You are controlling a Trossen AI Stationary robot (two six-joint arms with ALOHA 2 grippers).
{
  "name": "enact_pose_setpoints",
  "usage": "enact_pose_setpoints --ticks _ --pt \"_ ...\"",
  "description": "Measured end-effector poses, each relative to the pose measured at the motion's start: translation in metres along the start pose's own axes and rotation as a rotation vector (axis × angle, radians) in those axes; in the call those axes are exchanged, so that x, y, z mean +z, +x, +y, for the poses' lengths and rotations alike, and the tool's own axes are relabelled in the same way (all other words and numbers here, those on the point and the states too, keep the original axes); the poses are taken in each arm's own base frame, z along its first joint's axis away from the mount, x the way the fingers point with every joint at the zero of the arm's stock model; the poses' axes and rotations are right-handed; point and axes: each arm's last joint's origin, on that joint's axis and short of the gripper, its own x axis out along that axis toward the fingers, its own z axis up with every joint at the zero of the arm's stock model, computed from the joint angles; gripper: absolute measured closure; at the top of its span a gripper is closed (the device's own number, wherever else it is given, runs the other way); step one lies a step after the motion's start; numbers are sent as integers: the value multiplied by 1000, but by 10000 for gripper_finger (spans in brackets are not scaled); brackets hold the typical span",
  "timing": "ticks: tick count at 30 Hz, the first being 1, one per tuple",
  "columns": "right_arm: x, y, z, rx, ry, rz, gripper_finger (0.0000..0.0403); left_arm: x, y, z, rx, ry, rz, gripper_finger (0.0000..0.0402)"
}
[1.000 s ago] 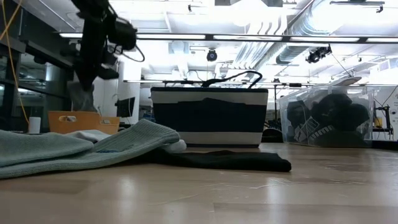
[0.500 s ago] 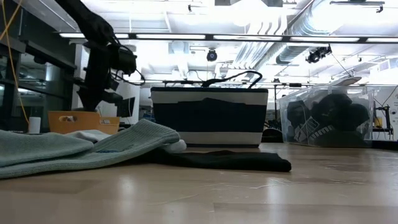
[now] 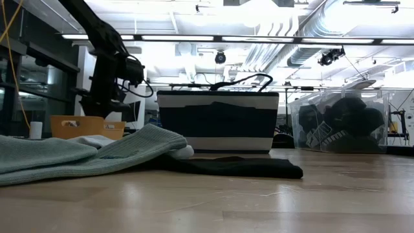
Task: Pick & Place Cloths
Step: Put the gray sock into the yellow bin
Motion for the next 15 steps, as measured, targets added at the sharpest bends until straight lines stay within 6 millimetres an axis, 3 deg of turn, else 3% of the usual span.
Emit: enact_pose_setpoints --ticks 8,15 --pt "0 0 0 5 -3 12 190 -8 -13 5 -118 28 43 175" --pt "-1 0 0 3 -9 22 190 -17 -32 14 -192 20 32 136"
